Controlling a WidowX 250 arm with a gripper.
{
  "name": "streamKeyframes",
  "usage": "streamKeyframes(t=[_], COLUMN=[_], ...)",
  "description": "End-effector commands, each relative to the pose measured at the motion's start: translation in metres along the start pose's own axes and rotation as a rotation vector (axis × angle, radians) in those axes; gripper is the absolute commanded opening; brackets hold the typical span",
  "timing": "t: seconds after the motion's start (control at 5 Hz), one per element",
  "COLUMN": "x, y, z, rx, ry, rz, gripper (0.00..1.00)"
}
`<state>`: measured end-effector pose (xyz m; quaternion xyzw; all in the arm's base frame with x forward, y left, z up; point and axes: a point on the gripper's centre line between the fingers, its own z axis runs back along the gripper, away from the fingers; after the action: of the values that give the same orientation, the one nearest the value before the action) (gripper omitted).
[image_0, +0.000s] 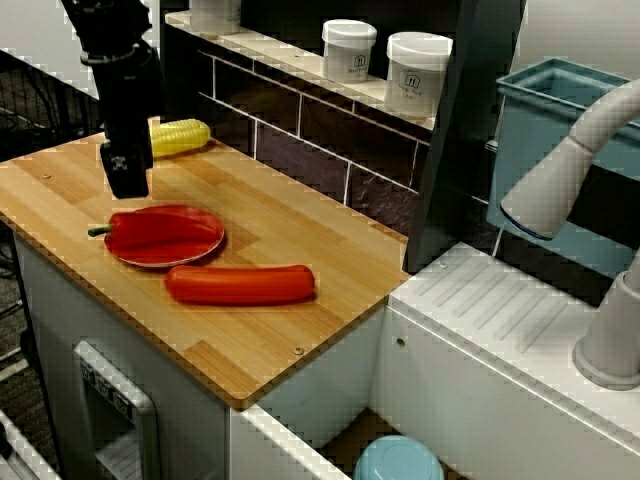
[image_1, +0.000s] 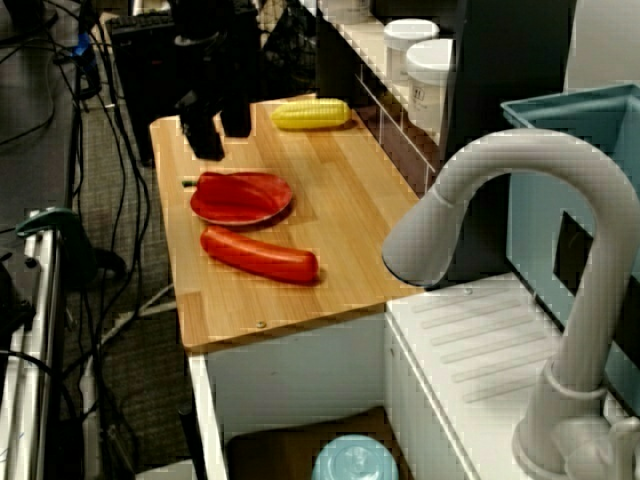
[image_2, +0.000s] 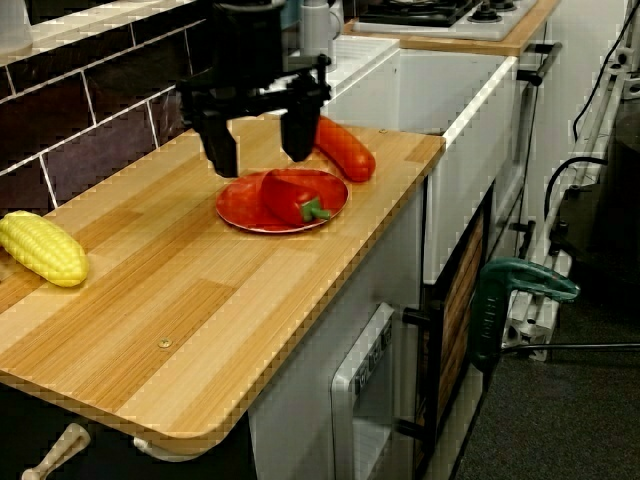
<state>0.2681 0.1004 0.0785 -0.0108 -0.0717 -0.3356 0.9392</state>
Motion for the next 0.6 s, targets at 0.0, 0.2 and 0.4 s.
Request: streamKeyframes(t=[0.0,0.2,0.4], x=[-0.016,-0.017,-0.009], y=[0.041,0.055,0.074], z=[0.008,0.004,-0.001], rx=[0.111,0.139,0.2], ry=[-0.016,-0.036,-0.06], rz=[0.116,0.204,0.286], gripper=[1.0,1.0,1.0])
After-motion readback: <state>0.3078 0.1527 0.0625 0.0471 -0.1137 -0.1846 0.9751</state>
